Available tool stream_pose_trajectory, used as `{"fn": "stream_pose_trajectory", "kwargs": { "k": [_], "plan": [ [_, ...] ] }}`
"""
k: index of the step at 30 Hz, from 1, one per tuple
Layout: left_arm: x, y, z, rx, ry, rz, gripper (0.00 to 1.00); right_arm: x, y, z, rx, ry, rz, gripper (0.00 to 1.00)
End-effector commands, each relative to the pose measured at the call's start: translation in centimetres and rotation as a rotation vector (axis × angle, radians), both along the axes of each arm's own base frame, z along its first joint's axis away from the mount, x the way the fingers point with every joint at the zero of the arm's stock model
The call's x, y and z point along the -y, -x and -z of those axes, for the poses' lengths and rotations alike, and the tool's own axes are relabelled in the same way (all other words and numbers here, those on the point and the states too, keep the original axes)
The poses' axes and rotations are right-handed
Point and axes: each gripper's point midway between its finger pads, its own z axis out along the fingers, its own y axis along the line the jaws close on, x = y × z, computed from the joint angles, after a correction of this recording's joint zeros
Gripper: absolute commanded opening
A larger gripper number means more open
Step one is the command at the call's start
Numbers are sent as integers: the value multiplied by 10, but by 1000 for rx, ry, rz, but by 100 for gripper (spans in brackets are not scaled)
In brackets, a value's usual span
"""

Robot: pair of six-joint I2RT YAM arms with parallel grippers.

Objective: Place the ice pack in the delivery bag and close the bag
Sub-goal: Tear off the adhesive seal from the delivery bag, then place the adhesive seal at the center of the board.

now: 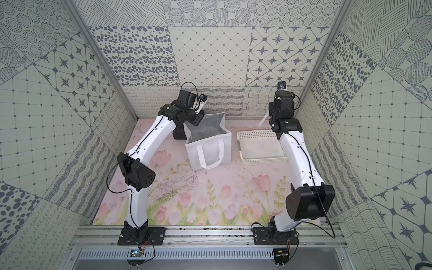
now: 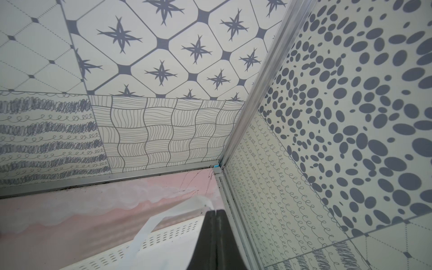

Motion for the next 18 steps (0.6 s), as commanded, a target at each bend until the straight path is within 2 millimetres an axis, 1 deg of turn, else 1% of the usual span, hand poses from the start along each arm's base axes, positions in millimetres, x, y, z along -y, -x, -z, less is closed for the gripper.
{"fn": "stream_pose_trajectory", "kwargs": {
  "k": [1, 3, 5, 7, 9, 10, 11, 13, 14, 16, 18],
  "plan": [
    [13, 18, -29, 1, 116, 48, 60, -17, 23, -8, 41, -62, -53, 0],
    [21, 33, -39, -27, 184, 78, 61, -27, 39, 0, 19, -69, -75, 0],
    [28, 49, -51, -57, 258, 106, 62, -40, 57, 13, -21, -84, -103, 0],
    [32, 63, -66, -76, 333, 118, 62, -57, 80, 28, -64, -96, -163, 0],
    [31, 74, -78, -79, 382, 115, 63, -70, 105, 44, -101, -146, -206, 0],
    [30, 79, -84, -80, 401, 111, 63, -78, 118, 55, -133, -176, -246, 0],
    [29, 82, -89, -78, 418, 108, 63, -82, 130, 63, -159, -191, -261, 0],
    [27, 90, -101, -68, 458, 102, 63, -87, 155, 87, -229, -248, -280, 0],
    [26, 93, -106, -65, 474, 98, 63, -89, 164, 98, -257, -287, -294, 0],
    [25, 99, -113, -70, 510, 90, 64, -96, 183, 127, -321, -385, -310, 0],
    [23, 104, -117, -71, 534, 78, 64, -99, 198, 153, -373, -471, -294, 0]
  ]
}}
